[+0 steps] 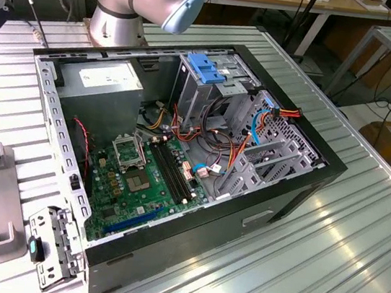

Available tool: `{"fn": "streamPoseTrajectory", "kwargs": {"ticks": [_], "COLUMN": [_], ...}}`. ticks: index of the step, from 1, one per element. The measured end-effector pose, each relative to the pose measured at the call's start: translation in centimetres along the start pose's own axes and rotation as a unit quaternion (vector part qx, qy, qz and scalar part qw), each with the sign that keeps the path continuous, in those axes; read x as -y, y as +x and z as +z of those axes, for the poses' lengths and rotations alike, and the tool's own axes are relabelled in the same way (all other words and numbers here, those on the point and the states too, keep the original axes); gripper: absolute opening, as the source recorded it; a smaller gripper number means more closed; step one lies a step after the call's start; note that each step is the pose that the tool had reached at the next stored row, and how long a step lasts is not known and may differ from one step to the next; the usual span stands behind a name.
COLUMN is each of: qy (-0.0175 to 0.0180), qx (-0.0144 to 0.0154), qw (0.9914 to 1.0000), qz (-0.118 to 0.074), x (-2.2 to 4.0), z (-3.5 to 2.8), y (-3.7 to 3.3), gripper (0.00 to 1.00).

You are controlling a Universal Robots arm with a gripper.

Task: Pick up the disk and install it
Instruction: 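Reach for the disk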

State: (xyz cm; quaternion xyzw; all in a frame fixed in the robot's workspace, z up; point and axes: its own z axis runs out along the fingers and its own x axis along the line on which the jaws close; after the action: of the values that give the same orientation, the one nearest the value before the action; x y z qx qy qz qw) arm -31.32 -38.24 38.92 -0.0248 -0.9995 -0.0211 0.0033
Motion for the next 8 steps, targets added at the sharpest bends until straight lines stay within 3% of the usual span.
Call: {"fn": "streamPoseTrajectory", "kwargs": {"ticks": [8], "qy": [0.0000], "qx": [0.0000], "qw": [1.00000], "qz": [-0.001], "x": [-0.01], "z": [0.05], "y": [1.98], "gripper": [0.11]}}
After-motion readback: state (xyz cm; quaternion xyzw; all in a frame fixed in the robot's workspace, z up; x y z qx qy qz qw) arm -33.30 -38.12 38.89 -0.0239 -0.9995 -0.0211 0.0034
